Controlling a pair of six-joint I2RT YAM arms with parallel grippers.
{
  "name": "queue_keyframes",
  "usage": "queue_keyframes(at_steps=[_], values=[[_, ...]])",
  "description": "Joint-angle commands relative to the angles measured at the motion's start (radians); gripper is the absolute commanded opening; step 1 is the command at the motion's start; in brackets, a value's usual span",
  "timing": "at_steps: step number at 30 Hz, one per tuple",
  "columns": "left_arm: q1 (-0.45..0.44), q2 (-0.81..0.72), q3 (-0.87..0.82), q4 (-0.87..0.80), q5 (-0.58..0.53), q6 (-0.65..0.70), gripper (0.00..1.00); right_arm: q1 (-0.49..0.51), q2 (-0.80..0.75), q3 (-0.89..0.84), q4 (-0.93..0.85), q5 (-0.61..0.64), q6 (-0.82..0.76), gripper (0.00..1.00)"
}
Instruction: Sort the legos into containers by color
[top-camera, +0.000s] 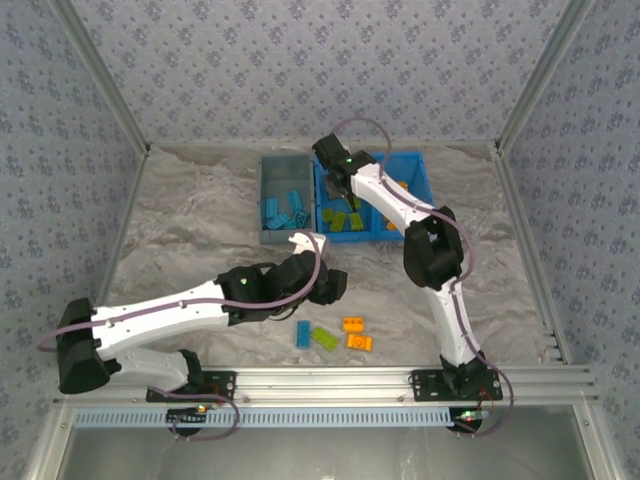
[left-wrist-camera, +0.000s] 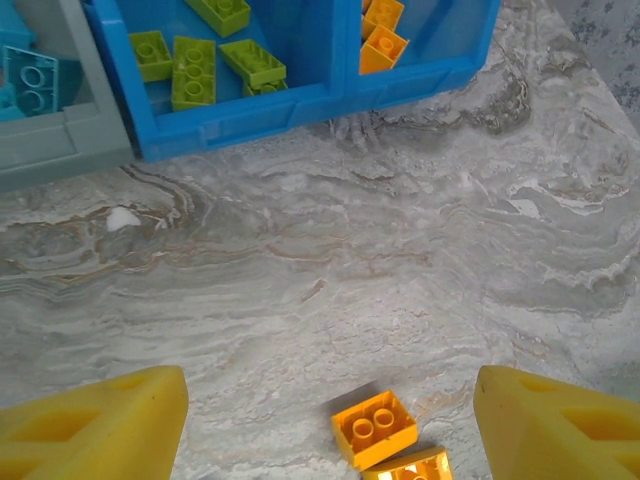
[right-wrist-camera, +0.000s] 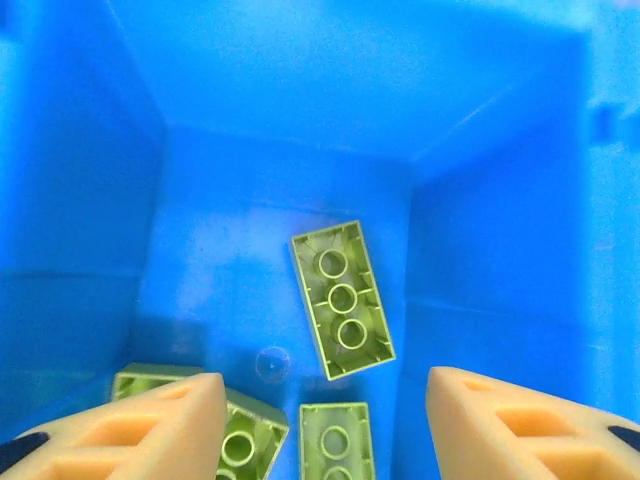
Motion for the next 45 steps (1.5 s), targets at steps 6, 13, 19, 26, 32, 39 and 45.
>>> queue_keyframes(at_steps=[6, 13, 19, 26, 32, 39, 45], values=[[-0.006, -0.105, 0.019, -0.195, -0.028, -0.006, 0.77, 0.026, -0.367, -0.098, -0.010, -0.031, -0.025, 0.57], [0.032, -0.105, -0.042, -0.327, 0.083, -0.162, 0.79, 0.103, -0.750, -0.527, 0.042, -0.183, 0.039, 0.59], [0.071, -0.060, -0.157, -0.267, 0.204, -0.279, 0.81, 0.248, -1.084, -0.887, 0.004, -0.324, 0.162, 0.63], [0.090, 0.147, -0.139, -0.229, 0.269, -0.312, 0.82, 0.461, -1.296, -1.174, 0.017, -0.344, 0.397, 0.64], [0.094, 0.279, -0.121, -0.197, 0.303, -0.346, 0.79, 0.586, -1.324, -1.264, 0.028, -0.282, 0.507, 0.63], [0.084, 0.331, -0.145, -0.151, 0.330, -0.365, 0.69, 0.622, -1.315, -1.274, 0.046, -0.253, 0.532, 0.63], [0.074, 0.354, -0.147, -0.140, 0.313, -0.376, 0.54, 0.623, -1.306, -1.271, 0.047, -0.254, 0.531, 0.63]])
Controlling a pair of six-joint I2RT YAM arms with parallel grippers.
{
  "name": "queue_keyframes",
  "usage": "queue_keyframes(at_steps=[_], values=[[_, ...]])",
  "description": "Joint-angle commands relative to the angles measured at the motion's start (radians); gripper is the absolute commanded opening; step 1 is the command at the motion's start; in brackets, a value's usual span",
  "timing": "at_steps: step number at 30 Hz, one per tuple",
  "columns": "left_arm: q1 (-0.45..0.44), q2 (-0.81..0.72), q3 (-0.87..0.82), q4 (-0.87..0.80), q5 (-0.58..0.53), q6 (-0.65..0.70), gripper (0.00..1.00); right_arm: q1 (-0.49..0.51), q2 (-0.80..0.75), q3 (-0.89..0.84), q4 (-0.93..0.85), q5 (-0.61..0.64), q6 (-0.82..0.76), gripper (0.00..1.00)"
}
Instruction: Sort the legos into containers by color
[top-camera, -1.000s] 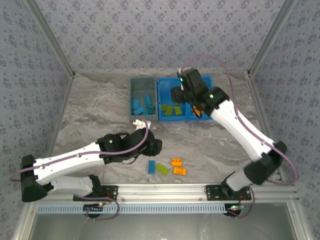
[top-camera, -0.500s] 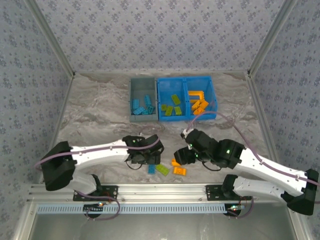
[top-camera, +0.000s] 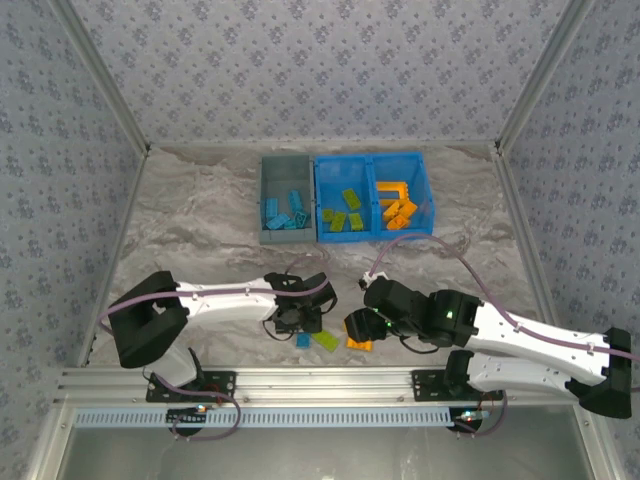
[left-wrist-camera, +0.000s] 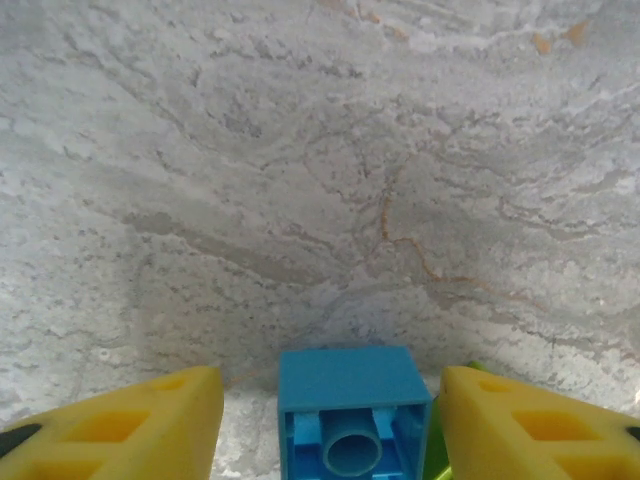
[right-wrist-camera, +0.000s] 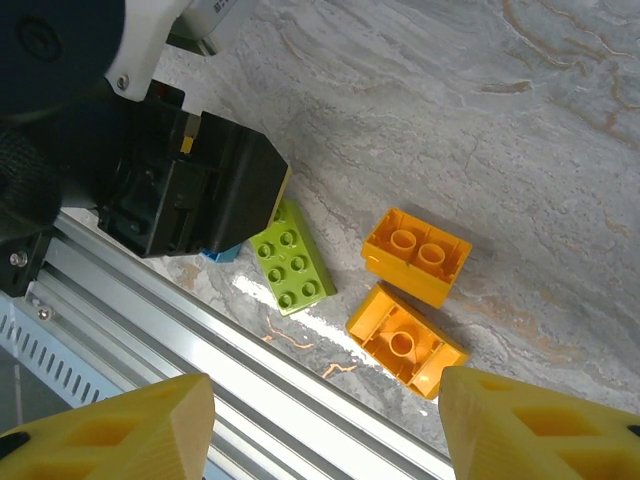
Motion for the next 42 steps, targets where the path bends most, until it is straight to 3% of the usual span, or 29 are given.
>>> queue_keyframes(at_steps=[1, 9, 14, 17, 21, 29, 35, 42], values=[[-0.012, 0.017, 0.008, 0.000, -0.007, -0.016, 0.51, 0.008, 0.002, -0.010, -0.001, 0.025, 0.024, 0.63], [-0.023, -0.002, 0.019, -0.020, -0.066, -0.021, 0.30, 0.016, 0.002, -0.031, 0.013, 0.032, 0.033, 0.63], [0.002, -0.087, 0.098, -0.151, -0.163, 0.037, 0.29, 0.031, -0.009, -0.024, 0.005, 0.056, 0.009, 0.63], [0.087, -0.135, 0.178, -0.200, -0.171, 0.147, 0.29, 0.044, -0.010, 0.005, 0.056, 0.085, -0.060, 0.64], [0.276, -0.118, 0.324, -0.230, -0.133, 0.322, 0.28, 0.076, 0.021, 0.052, 0.219, 0.174, -0.205, 0.64], [0.525, 0.160, 0.691, -0.198, -0.111, 0.569, 0.28, 0.125, 0.152, 0.123, 0.473, 0.491, -0.390, 0.65], [0.653, 0.461, 0.945, -0.159, -0.085, 0.610, 0.26, 0.122, 0.177, 0.128, 0.483, 0.536, -0.377, 0.65], [0.711, 0.738, 1.266, -0.235, -0.025, 0.638, 0.30, 0.124, 0.152, 0.074, 0.417, 0.539, -0.281, 0.66]])
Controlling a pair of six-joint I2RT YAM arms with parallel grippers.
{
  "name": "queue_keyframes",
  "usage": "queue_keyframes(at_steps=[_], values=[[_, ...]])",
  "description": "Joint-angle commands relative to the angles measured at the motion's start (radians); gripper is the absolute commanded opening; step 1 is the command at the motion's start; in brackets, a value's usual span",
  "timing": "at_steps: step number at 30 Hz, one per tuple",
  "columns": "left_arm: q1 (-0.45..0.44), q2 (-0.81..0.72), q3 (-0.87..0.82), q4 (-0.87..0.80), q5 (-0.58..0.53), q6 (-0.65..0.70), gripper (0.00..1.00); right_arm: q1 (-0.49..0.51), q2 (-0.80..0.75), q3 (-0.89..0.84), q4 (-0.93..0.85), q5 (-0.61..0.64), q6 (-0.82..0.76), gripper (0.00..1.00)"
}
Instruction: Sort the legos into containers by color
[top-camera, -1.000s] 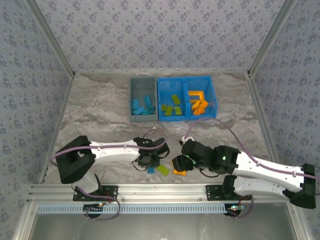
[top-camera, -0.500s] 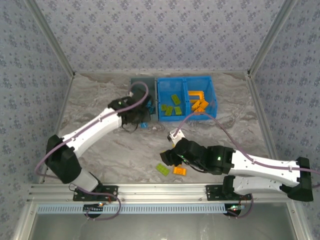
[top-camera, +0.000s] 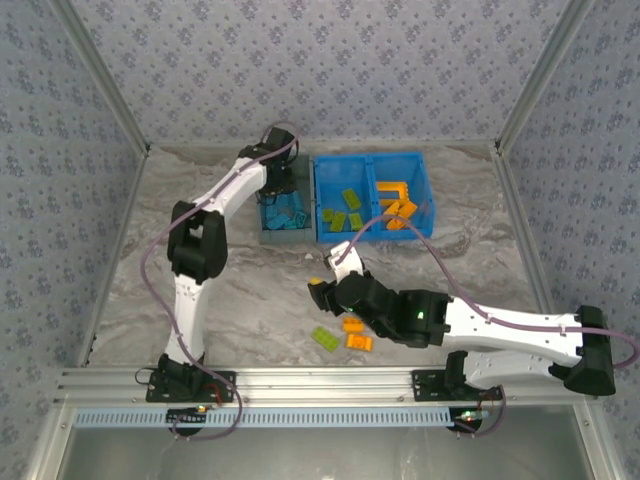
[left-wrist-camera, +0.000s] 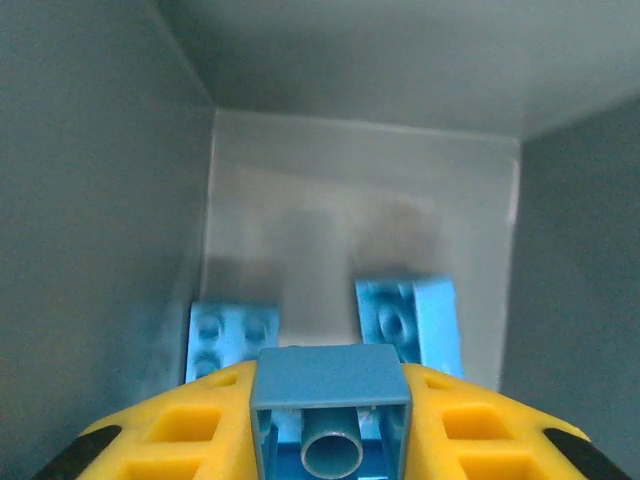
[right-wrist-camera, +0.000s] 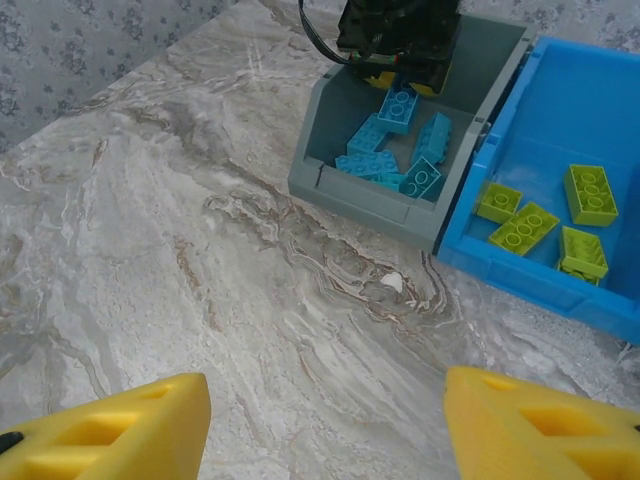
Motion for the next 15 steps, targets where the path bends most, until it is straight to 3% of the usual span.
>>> queue_keyframes(at_steps=[1, 5, 8, 15], values=[[-0.004, 0.054, 0.122, -0.064, 0.050, 0.043, 0.33, 0.000, -0.020, -0.027, -0.056, 0.042, 0.078, 0.68], [-0.006, 0.070, 0.117, -0.071, 0.058, 0.031, 0.47, -0.043, 0.006, -0.021, -0.297, 0.030, 0.288, 0.73], [-0.016, 0.025, 0.081, -0.060, 0.053, 0.028, 0.58, -0.070, 0.035, -0.019, -0.432, -0.048, 0.397, 0.77], [-0.066, -0.161, 0.039, -0.070, 0.035, 0.029, 0.68, -0.169, 0.139, -0.051, -0.454, -0.378, 0.635, 0.79]])
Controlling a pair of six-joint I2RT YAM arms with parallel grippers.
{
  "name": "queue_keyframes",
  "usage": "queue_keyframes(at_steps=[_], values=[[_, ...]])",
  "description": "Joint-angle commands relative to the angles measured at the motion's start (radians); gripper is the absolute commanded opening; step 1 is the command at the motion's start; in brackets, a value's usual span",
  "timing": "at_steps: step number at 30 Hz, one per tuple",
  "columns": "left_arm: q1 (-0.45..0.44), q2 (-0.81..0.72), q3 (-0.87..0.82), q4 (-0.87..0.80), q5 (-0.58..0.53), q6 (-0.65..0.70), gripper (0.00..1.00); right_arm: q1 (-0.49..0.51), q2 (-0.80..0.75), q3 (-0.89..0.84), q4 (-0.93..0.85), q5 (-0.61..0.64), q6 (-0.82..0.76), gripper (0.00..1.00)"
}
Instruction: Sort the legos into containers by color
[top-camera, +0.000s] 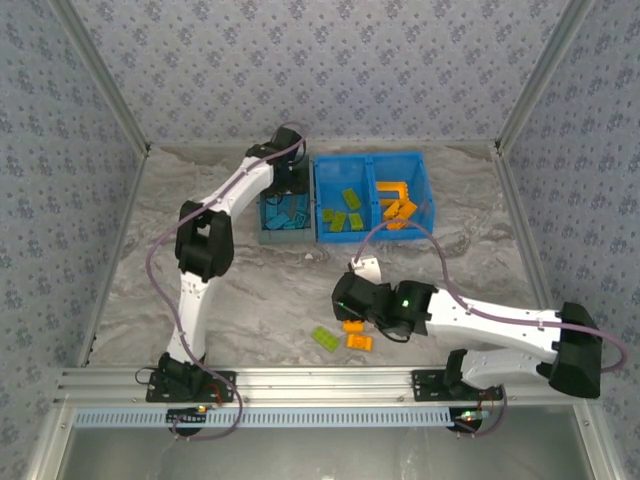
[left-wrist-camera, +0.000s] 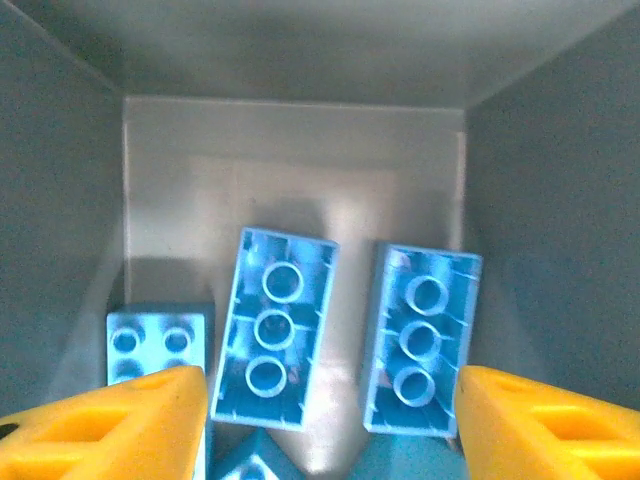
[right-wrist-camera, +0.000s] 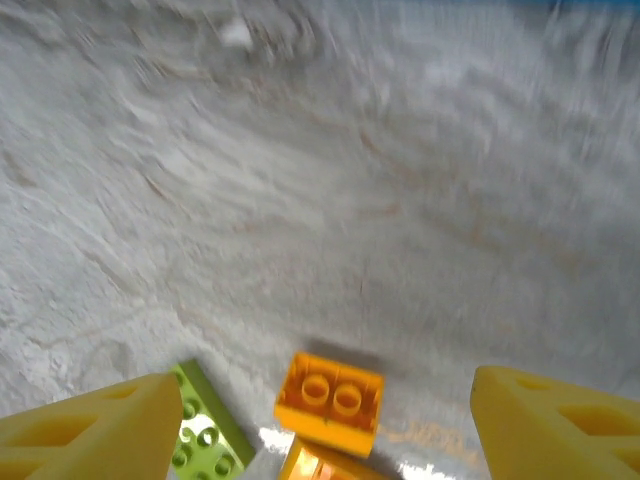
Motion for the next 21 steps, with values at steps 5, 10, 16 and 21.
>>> queue_keyframes(at_steps=[5, 10, 16, 21], values=[[-0.148, -0.441, -0.233, 0.060, -0.037, 0.049, 0.76, -0.048, 0.128, -0.006, -0.041, -0.216, 0.275, 0.83], [-0.274, -0.754, -0.566, 0.185, -0.047, 0.015, 0.83, -0.065, 0.236, -0.016, 0.041, -0.303, 0.282, 0.86], [-0.459, -1.021, -0.818, 0.195, -0.098, -0.065, 0.83, -0.049, 0.308, -0.015, 0.036, -0.257, 0.284, 0.83], [-0.627, -1.123, -0.912, 0.163, -0.194, -0.142, 0.81, -0.046, 0.356, -0.029, 0.072, -0.267, 0.288, 0.73]])
